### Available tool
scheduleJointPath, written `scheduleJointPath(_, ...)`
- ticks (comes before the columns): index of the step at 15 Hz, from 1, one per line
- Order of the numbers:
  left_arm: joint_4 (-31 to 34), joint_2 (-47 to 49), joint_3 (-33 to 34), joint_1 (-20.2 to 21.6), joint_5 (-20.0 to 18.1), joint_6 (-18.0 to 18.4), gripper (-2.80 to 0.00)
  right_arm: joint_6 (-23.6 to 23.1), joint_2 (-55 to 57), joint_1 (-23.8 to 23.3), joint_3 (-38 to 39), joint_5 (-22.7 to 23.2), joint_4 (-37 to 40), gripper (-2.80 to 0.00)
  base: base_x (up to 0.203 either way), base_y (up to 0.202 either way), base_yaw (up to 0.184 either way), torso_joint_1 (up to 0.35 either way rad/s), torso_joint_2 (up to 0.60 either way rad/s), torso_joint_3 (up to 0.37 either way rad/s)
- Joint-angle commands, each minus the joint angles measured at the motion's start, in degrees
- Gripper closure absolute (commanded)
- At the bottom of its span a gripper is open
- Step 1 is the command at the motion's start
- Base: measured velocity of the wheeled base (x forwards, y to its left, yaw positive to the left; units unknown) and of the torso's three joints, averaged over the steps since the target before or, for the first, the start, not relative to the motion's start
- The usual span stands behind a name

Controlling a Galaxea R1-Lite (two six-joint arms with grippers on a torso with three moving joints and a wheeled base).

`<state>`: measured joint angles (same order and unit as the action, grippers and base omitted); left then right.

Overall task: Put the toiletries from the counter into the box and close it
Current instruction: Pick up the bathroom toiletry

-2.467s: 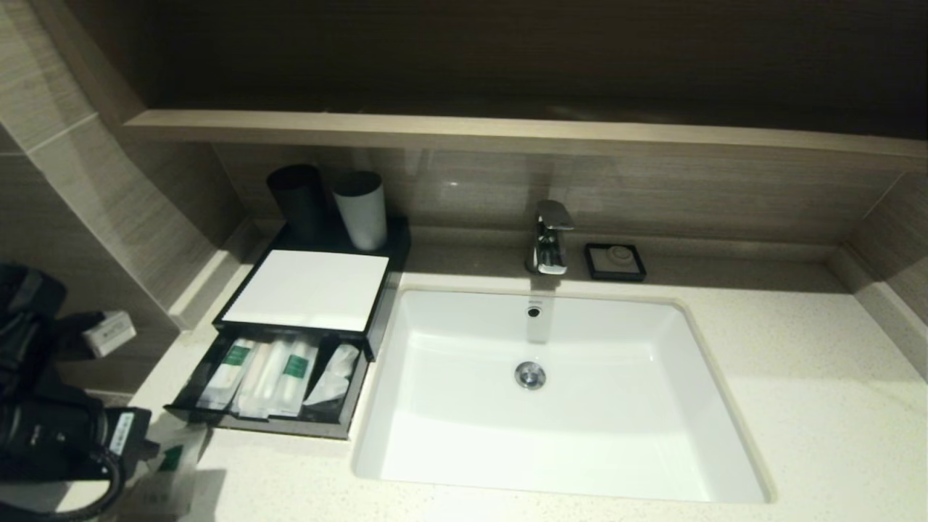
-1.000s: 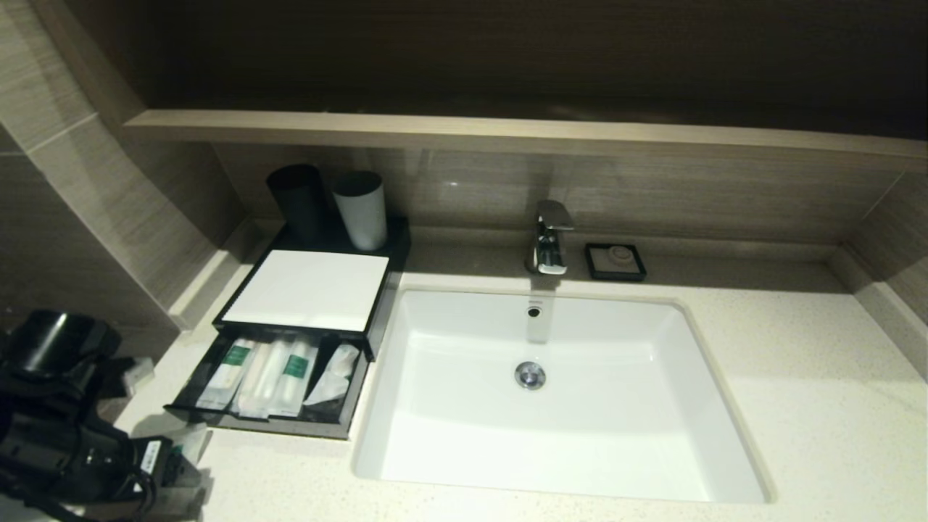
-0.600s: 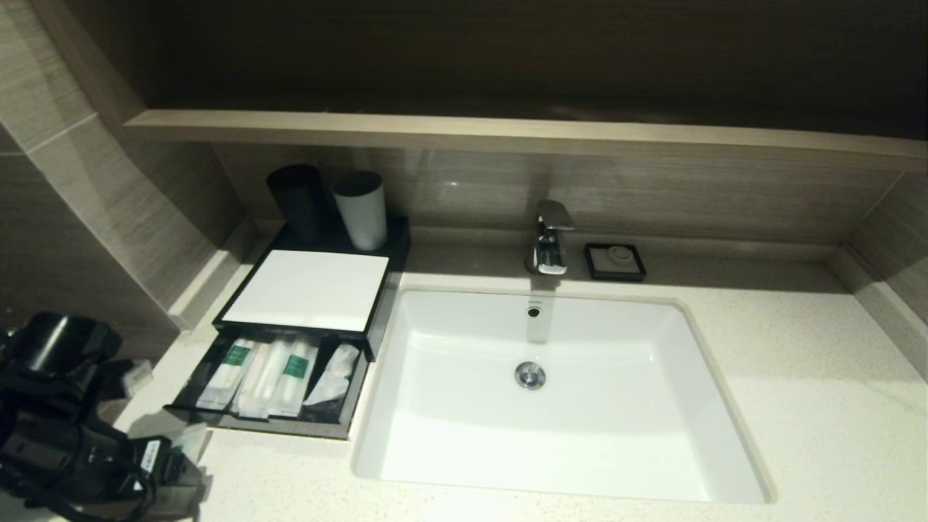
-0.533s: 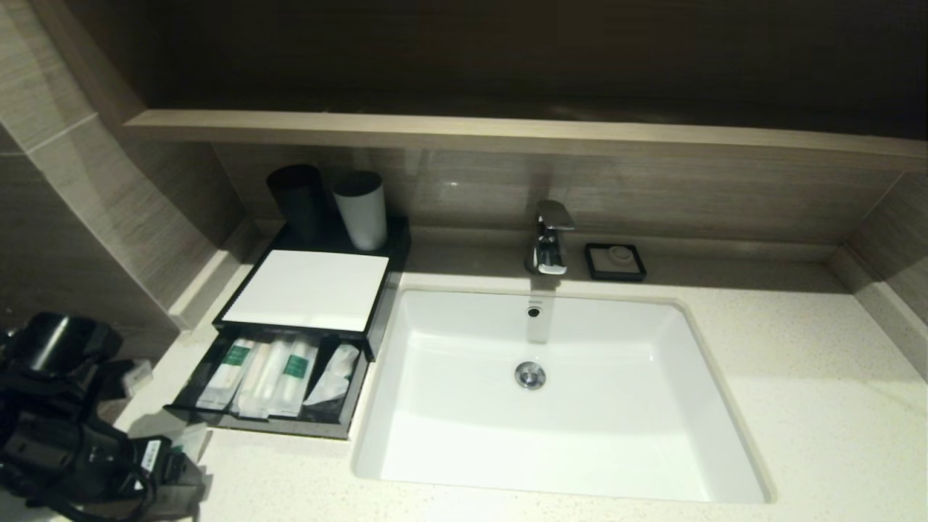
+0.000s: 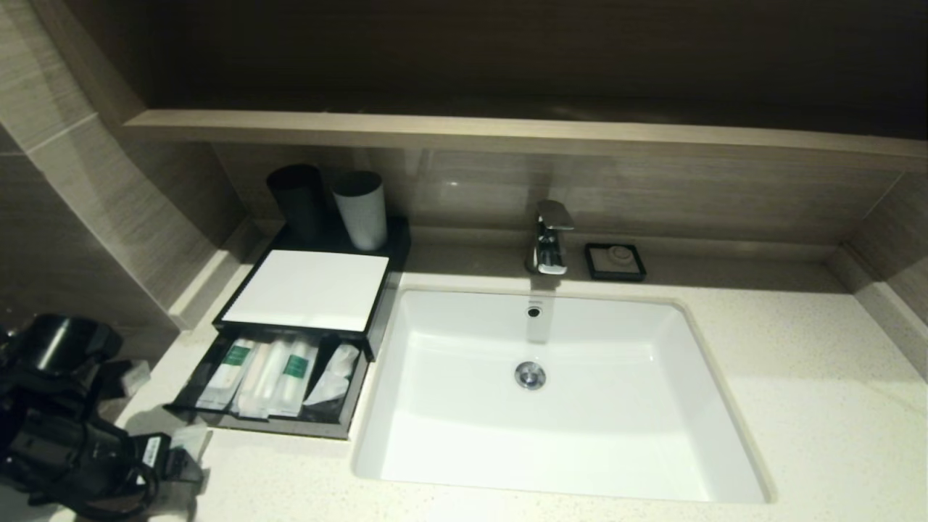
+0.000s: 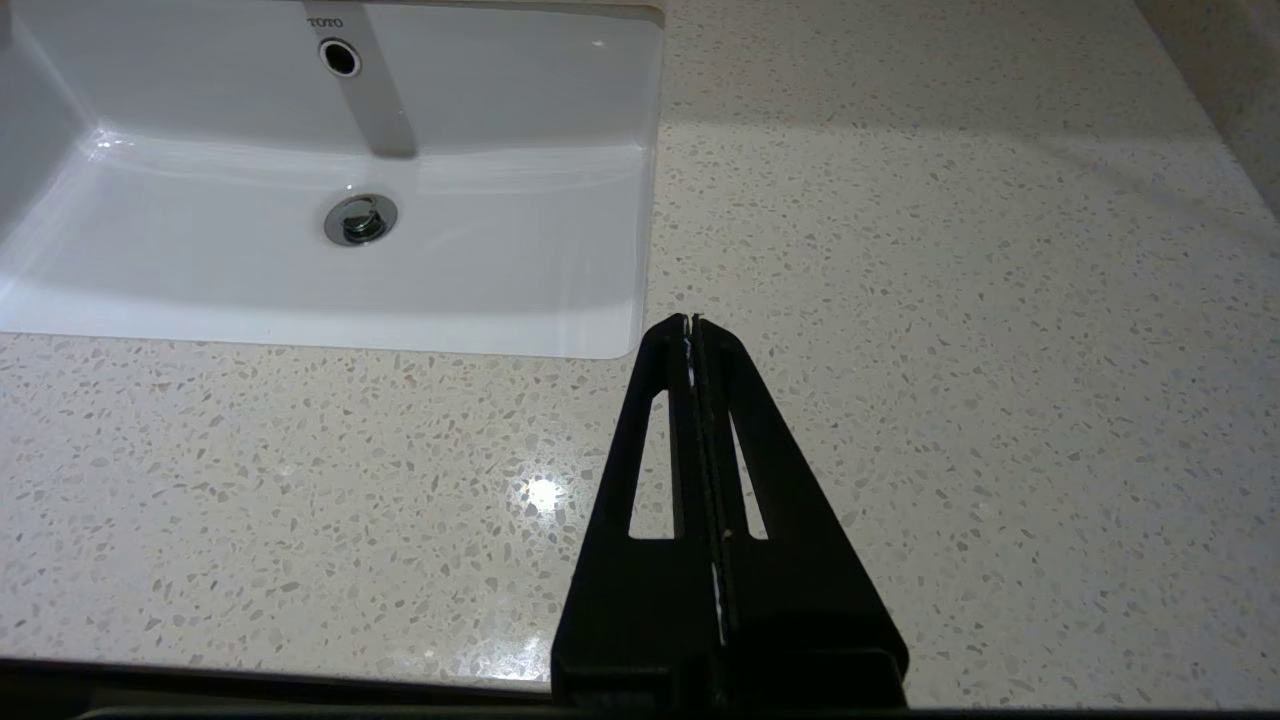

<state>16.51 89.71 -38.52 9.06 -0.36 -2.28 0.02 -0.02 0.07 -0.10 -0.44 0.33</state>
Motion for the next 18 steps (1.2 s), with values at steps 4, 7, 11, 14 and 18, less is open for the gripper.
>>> scheduleJointPath(4,0.0,0.3,-0.1,0.1,-0.2,-0.2,-2.80,0.0,0.0,0.0,0.0,0.0,0.0,0.00,0.000,0.000,0.000,0.000,0.00,0.000)
scheduleJointPath(7,-0.3,-0.2,-0.1,0.2,-0.4,-0.3,0.00,0.0,0.0,0.0,0.0,0.0,0.0,0.00,0.000,0.000,0.000,0.000,0.00,0.000)
scheduleJointPath(11,-0.2,-3.1,-0.3,0.2,-0.4,-0.3,0.00,0.0,0.0,0.0,0.0,0.0,0.0,0.00,0.000,0.000,0.000,0.000,0.00,0.000)
scheduleJointPath(14,0.1,-6.3,-0.3,0.2,-0.5,-0.3,0.00,0.0,0.0,0.0,0.0,0.0,0.0,0.00,0.000,0.000,0.000,0.000,0.00,0.000)
scheduleJointPath(18,0.8,-12.3,-0.3,0.1,-0.5,-0.3,0.00,0.0,0.0,0.0,0.0,0.0,0.0,0.00,0.000,0.000,0.000,0.000,0.00,0.000)
